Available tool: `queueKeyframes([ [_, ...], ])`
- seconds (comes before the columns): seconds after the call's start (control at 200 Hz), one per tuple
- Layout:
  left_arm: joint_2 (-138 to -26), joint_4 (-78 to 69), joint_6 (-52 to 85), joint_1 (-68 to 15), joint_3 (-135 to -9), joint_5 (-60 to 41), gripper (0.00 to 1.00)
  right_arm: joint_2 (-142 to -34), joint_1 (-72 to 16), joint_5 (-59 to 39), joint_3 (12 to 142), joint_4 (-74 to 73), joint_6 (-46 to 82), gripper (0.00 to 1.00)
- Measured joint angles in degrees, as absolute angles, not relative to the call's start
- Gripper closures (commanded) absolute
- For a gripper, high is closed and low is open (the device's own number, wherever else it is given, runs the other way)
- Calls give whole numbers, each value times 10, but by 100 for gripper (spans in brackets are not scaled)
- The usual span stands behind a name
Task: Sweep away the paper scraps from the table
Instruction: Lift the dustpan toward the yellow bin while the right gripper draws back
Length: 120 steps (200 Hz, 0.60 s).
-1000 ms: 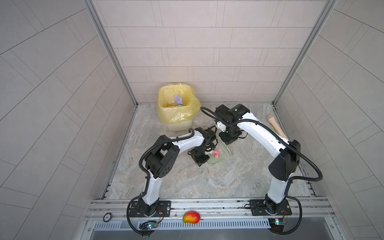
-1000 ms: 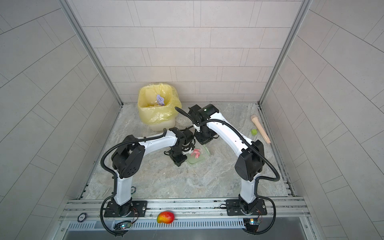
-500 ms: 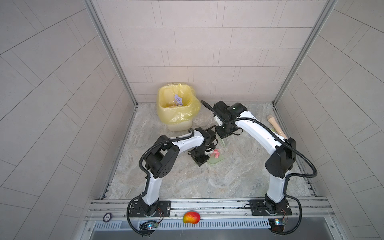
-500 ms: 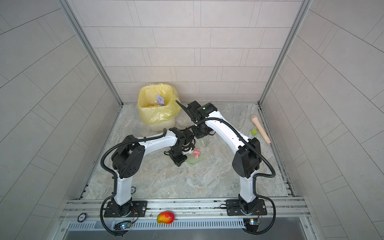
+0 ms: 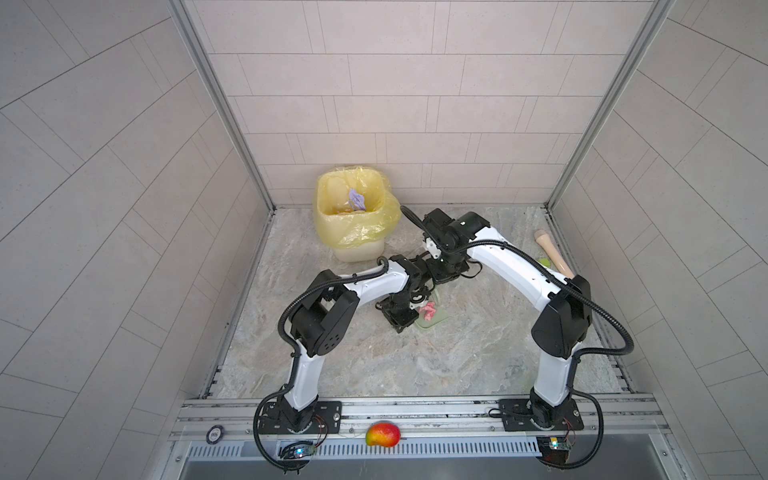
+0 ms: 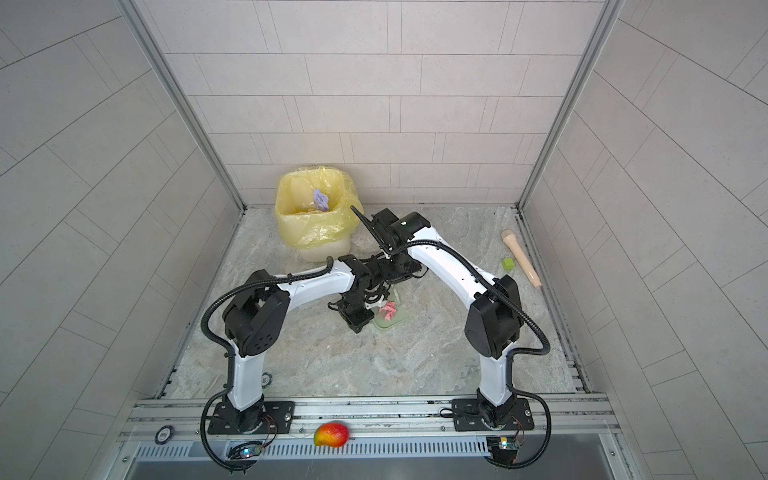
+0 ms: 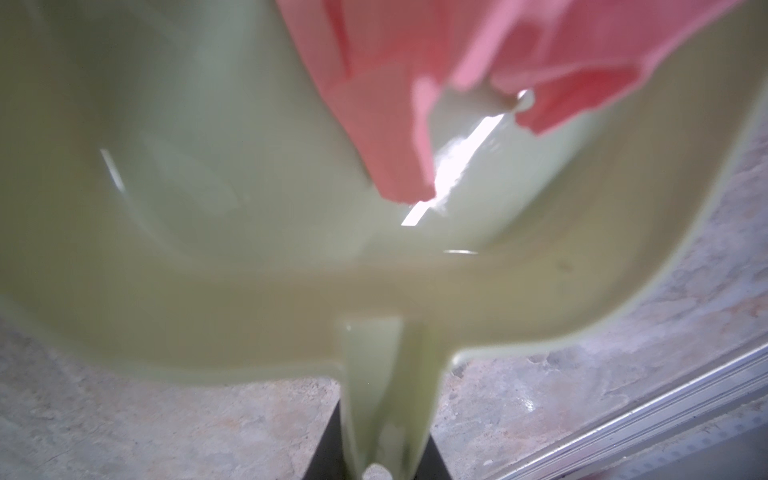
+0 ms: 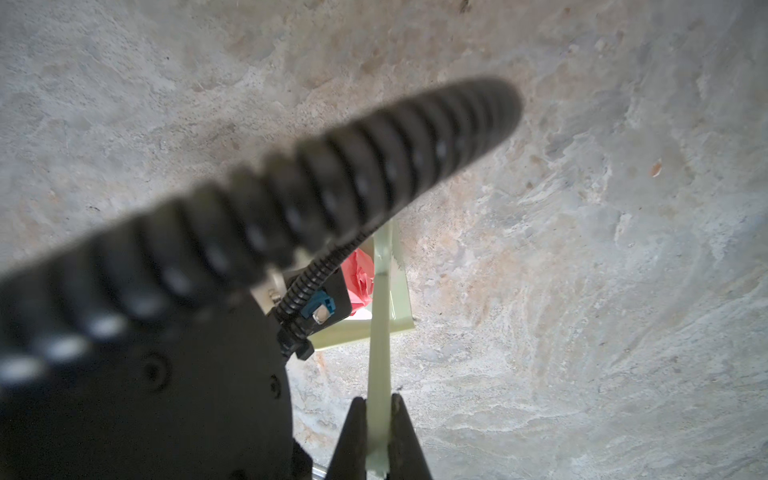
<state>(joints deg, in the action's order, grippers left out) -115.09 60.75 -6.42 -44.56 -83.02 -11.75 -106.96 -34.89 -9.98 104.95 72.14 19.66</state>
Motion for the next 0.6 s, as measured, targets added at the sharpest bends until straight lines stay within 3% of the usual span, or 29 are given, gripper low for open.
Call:
queueKeyframes([
  [0.6, -1135, 591, -60, -445, -819, -111, 100, -1020, -317, -81, 1031, 738, 206, 100],
])
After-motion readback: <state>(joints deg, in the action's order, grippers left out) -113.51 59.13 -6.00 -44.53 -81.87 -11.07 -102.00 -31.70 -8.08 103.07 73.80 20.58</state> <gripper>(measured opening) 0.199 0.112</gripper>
